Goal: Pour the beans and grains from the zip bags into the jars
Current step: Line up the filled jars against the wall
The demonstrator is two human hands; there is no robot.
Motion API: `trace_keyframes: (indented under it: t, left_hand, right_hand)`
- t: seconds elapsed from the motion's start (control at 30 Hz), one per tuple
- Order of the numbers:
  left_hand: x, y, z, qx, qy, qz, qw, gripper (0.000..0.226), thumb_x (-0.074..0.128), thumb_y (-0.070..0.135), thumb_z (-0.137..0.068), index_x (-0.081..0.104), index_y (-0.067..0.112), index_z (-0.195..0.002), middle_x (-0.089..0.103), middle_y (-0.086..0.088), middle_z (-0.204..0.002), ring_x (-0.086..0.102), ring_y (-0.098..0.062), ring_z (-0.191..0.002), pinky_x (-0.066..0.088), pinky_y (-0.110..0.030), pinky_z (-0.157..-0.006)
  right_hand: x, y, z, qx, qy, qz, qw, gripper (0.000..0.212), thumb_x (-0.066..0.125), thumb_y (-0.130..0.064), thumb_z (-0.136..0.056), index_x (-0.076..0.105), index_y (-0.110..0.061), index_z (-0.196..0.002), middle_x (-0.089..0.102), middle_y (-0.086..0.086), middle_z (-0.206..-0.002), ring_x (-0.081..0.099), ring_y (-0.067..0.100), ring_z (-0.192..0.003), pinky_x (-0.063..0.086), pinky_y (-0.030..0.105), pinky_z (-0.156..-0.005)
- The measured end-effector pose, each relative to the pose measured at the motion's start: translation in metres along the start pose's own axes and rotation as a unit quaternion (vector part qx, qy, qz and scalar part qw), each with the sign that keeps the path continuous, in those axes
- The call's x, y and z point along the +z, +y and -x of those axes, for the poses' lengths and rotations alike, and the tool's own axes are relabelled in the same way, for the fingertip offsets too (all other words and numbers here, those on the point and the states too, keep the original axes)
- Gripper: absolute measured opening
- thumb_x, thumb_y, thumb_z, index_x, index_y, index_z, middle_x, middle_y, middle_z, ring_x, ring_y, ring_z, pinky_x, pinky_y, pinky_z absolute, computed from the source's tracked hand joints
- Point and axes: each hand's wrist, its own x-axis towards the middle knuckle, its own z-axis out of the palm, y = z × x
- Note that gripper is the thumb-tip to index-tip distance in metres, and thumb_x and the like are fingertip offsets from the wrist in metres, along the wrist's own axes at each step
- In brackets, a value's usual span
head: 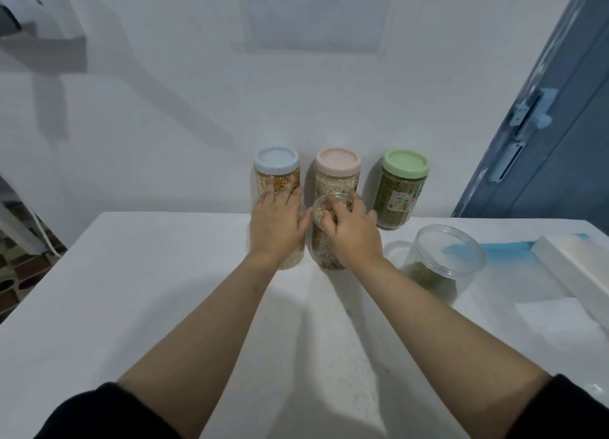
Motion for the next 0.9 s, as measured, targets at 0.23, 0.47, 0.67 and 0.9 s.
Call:
trace_keyframes:
  t: [0.23, 0.47, 0.67, 0.9]
  left_hand:
    - [-0.011, 0.038, 0.022, 0.084, 0.101, 0.07, 0.989, 0.049, 0.027, 0.031, -0.1, 0.056, 0.014, -0.136, 0.046, -0.006, -0.152, 0.025, -0.031, -0.149, 0.01, -0.06, -0.118]
    - [-0.004, 0.111, 0.039, 0.043, 0.068, 0.098, 0.992, 0.056, 0.031, 0.037, -0.1, 0.038, 0.015, -0.15, 0.027, -0.01, -0.161, 0.011, -0.035, -0.152, -0.007, -0.057, -0.119]
    - [0.032, 0.114, 0.035, -0.009, -0.009, -0.005, 1.0, 0.054, 0.036, 0.026, -0.105, 0.023, 0.013, -0.156, 0.024, -0.009, -0.163, 0.015, -0.028, -0.152, 0.0, -0.059, -0.121]
    - [0.045, 0.115, 0.032, -0.027, 0.041, 0.026, 0.998, 0.049, 0.046, 0.019, -0.098, 0.044, 0.011, -0.146, 0.044, -0.009, -0.152, 0.033, -0.029, -0.144, 0.001, -0.054, -0.121]
  right_hand:
    - [-0.036, 0.003, 0.026, 0.012, 0.045, 0.008, 0.999, 0.051, 0.03, -0.046, -0.105, 0.028, -0.031, -0.154, 0.018, 0.007, -0.164, 0.014, 0.036, -0.148, 0.016, 0.054, -0.119]
    - [-0.072, 0.06, 0.069, 0.066, 0.09, 0.069, 0.991, 0.047, 0.042, -0.04, -0.102, 0.038, -0.034, -0.149, 0.022, -0.001, -0.163, 0.007, 0.033, -0.15, 0.003, 0.055, -0.121]
    - [-0.065, 0.107, 0.068, 0.092, 0.026, 0.141, 0.985, 0.053, 0.028, -0.05, -0.103, 0.026, -0.036, -0.154, 0.017, 0.001, -0.165, 0.01, 0.035, -0.149, 0.024, 0.055, -0.116]
    - [-0.055, 0.113, 0.024, -0.012, 0.024, 0.111, 0.993, 0.049, 0.037, -0.046, -0.102, 0.038, -0.032, -0.148, 0.029, 0.003, -0.16, 0.019, 0.039, -0.145, 0.032, 0.056, -0.111]
